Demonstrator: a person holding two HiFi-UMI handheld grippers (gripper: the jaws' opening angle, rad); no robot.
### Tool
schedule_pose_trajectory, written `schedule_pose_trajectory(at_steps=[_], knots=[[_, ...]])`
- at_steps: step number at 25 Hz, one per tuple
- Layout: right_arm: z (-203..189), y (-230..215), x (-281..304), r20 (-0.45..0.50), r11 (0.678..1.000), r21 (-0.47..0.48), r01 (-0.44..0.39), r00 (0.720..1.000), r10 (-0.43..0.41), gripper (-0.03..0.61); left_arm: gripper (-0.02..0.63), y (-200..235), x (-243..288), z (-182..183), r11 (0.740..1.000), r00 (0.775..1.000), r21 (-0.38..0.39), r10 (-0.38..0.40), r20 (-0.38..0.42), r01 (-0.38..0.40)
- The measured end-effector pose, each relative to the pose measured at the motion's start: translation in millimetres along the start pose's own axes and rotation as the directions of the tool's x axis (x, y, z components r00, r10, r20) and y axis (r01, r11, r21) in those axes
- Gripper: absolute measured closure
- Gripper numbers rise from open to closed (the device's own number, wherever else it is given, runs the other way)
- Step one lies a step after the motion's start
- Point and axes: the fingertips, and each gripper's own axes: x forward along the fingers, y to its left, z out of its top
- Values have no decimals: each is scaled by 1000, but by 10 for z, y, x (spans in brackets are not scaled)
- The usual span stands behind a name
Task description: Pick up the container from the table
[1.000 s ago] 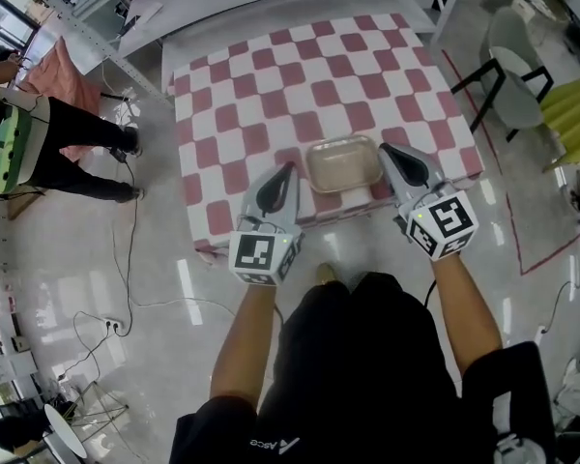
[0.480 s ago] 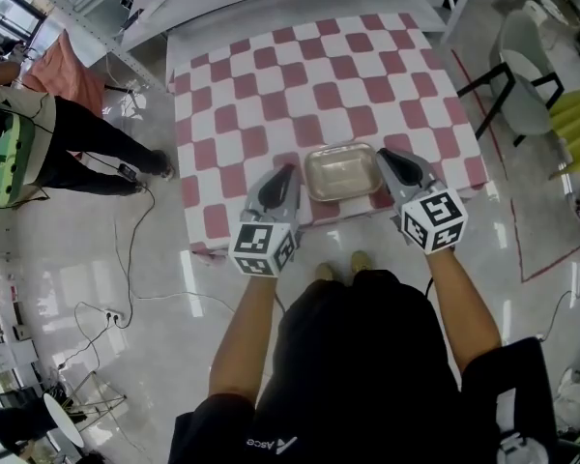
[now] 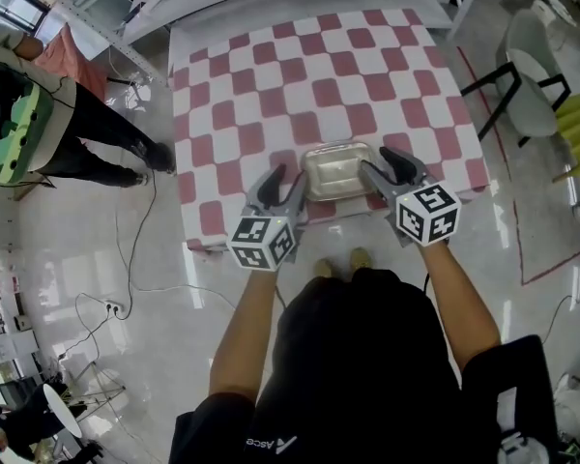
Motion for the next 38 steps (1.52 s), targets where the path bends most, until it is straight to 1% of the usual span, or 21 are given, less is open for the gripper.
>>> schedule_pose_trajectory(at_steps=[5,7,14,18,21,25,28,32,35,38], knots=[[-145,-52,123,-63,998,61,-3,998,7,318,431,34,65,-86,1000,999,-8,12,-31,-12],[-222,-85,170,-96,996,93,0,995,9,301,428,51,94,-141,1000,998,-13,17,-52,-18],[-454,-155,297,-205,985,169,16,979,19,274,403,103,192,-312,998,991,-51,22,-129,-29],[-535,-153,360,-246,977,211,13,968,41,272,394,112,232,-399,997,984,-70,8,-176,-21],[-600,-144,389,-266,975,221,7,962,53,272,394,104,258,-454,997,979,-75,-5,-202,-11],[-614,-131,391,-258,974,225,-3,964,63,273,394,99,280,-486,997,975,-71,-18,-222,3],[-599,-113,386,-238,982,189,-16,969,62,281,394,116,288,-501,998,973,-67,-22,-228,7],[-569,-92,355,-180,990,140,-31,982,56,287,388,131,299,-503,997,973,-70,-42,-227,26],[-562,-68,302,-139,994,103,-47,988,61,289,380,106,299,-491,995,972,-75,-81,-219,66],[-555,-41,258,-111,996,65,-67,991,73,293,368,73,297,-474,988,968,-89,-144,-207,127]])
